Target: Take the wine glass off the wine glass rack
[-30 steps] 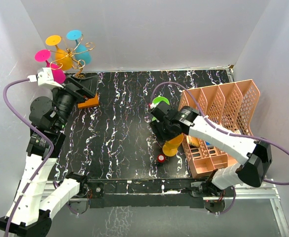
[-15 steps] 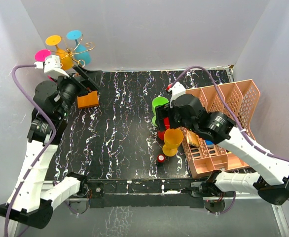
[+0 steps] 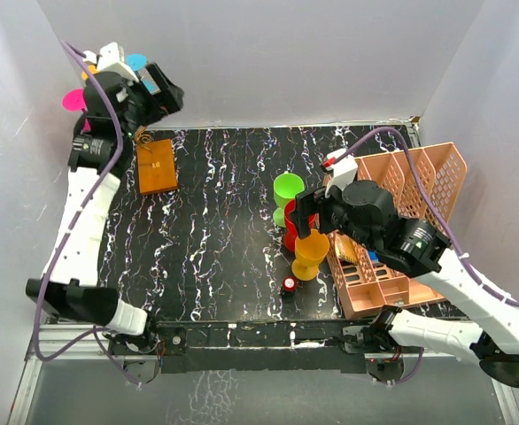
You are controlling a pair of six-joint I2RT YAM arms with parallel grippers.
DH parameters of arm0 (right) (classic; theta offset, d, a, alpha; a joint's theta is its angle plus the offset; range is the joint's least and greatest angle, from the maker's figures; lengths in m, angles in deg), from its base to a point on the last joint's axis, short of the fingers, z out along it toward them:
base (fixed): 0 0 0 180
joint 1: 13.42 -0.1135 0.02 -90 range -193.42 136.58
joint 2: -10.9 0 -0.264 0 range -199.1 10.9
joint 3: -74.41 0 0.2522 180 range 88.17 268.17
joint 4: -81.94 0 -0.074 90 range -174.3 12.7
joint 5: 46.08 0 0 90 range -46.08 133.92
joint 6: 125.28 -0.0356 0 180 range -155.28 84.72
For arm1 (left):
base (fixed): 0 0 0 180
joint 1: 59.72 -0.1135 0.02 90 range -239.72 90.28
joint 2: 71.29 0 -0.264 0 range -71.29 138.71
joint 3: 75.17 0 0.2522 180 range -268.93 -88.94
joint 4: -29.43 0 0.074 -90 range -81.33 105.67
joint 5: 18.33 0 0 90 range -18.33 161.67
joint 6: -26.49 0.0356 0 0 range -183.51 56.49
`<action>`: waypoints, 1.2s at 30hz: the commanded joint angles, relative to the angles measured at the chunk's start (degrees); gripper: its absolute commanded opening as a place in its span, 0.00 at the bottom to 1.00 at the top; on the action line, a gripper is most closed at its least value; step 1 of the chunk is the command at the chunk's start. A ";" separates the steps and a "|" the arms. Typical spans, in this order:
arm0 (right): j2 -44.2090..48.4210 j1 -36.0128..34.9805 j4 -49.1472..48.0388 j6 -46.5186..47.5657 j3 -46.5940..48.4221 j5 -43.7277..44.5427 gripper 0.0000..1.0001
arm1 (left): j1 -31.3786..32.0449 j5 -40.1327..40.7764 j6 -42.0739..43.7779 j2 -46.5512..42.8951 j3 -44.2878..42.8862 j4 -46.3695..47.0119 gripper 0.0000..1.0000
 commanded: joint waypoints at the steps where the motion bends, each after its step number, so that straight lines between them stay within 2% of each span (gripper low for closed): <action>1: 2.62 0.22 -5.95 1.50 -1.57 0.48 0.99 | -12.05 -13.06 -7.57 4.32 -5.47 1.67 0.97; 3: 3.07 0.26 -6.37 2.06 -2.08 0.59 0.99 | -15.99 -16.48 -10.11 5.74 -6.11 4.64 0.97; 10: 4.39 0.22 -7.53 3.97 -3.37 1.98 0.99 | -27.22 -16.43 -14.99 8.74 -8.02 6.74 0.97; 15: 6.62 0.25 -9.40 5.45 -4.87 2.69 0.99 | -32.78 -11.93 -18.09 9.59 -6.52 6.65 0.96; 18: 7.59 0.22 -9.76 6.51 -5.04 3.62 0.99 | -33.97 -7.83 -18.74 10.15 -5.56 7.88 0.94; 22: 8.21 0.27 -10.06 7.55 -5.13 4.49 0.99 | -34.41 -4.61 -20.17 12.68 -7.25 7.31 0.85; 26: 8.50 0.29 -10.73 7.80 -5.56 4.42 0.99 | -34.40 -1.41 -24.36 14.93 -7.39 5.65 0.76; 28: 8.49 0.21 -10.82 7.87 -5.57 4.45 0.99 | -34.42 0.72 -26.99 15.26 -6.97 5.29 0.75; 36: 8.84 0.22 -10.78 7.57 -6.01 4.34 0.99 | -34.40 2.87 -31.18 19.36 -8.51 4.89 0.64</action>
